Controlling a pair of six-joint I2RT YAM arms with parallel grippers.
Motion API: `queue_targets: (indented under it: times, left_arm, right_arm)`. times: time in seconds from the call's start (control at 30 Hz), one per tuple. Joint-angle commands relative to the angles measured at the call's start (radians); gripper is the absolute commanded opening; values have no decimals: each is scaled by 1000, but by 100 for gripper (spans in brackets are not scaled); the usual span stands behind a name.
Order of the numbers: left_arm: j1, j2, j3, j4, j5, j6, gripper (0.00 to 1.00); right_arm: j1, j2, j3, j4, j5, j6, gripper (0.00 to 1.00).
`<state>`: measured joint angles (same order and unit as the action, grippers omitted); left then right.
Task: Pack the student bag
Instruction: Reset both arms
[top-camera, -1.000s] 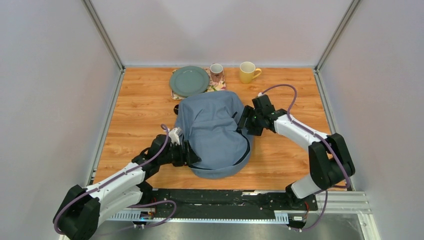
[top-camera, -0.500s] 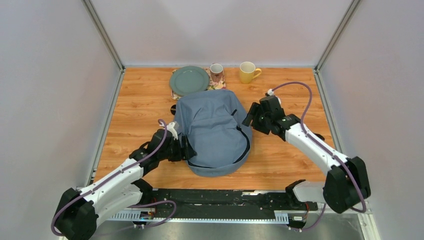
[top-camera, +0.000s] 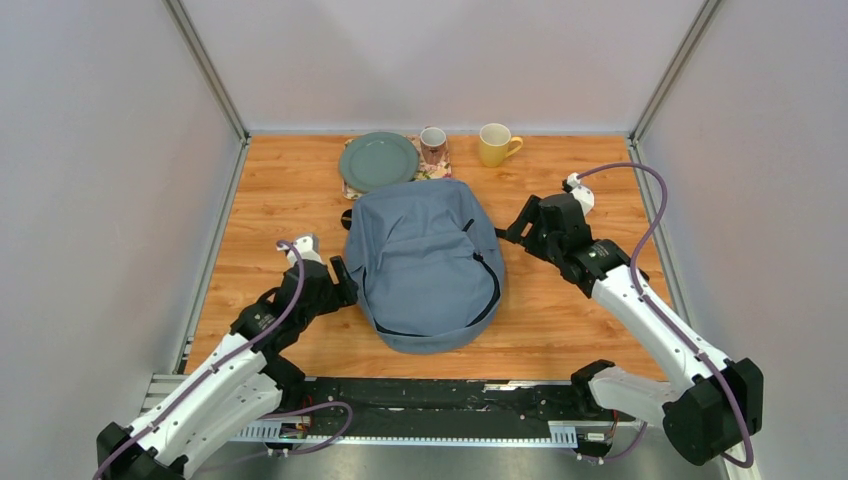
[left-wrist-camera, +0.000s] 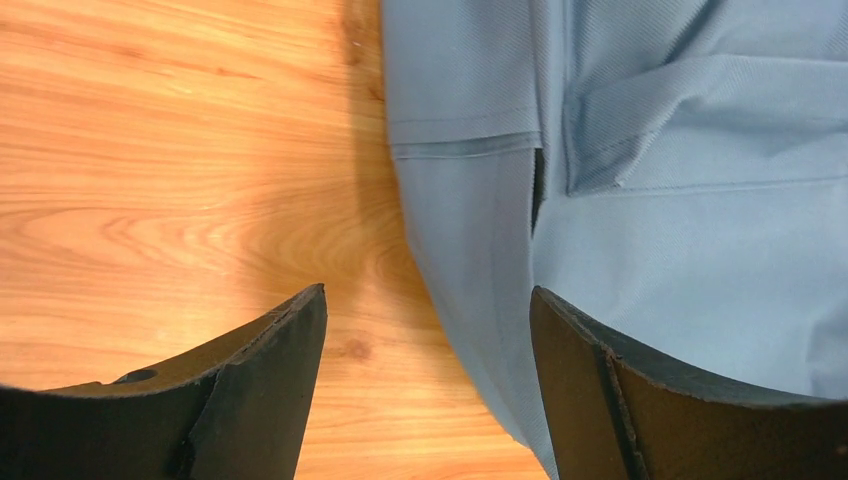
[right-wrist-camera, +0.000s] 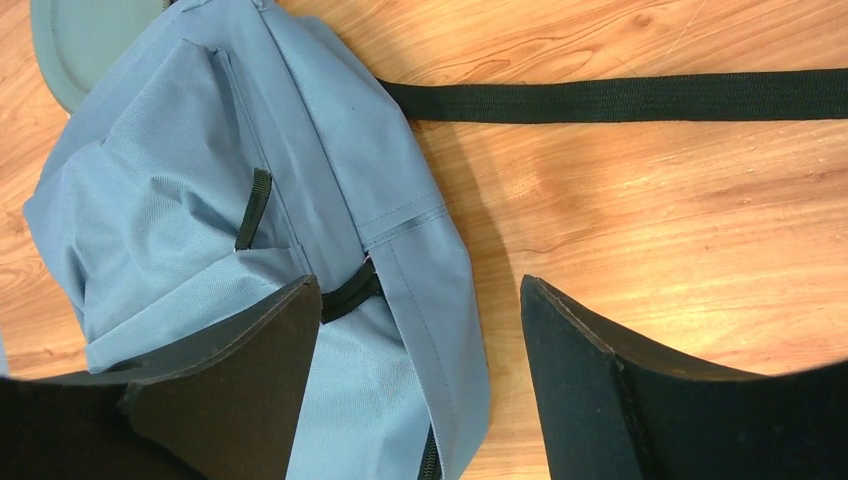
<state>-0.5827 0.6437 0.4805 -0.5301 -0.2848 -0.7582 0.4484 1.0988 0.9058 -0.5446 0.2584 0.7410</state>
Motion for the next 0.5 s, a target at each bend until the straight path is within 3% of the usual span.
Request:
queue_targets:
  times: [0.0, 0.23, 0.47]
  left_arm:
    - [0, 19, 79, -106, -112, 11, 82]
    - [0, 34, 141, -136, -82, 147, 82]
    - [0, 28, 224, -206, -183, 125, 83]
  right_arm:
    - [6, -4, 21, 37, 2, 29, 77]
    - [10, -34, 21, 101, 12, -52, 82]
    - [10, -57, 57, 115, -1, -129, 85]
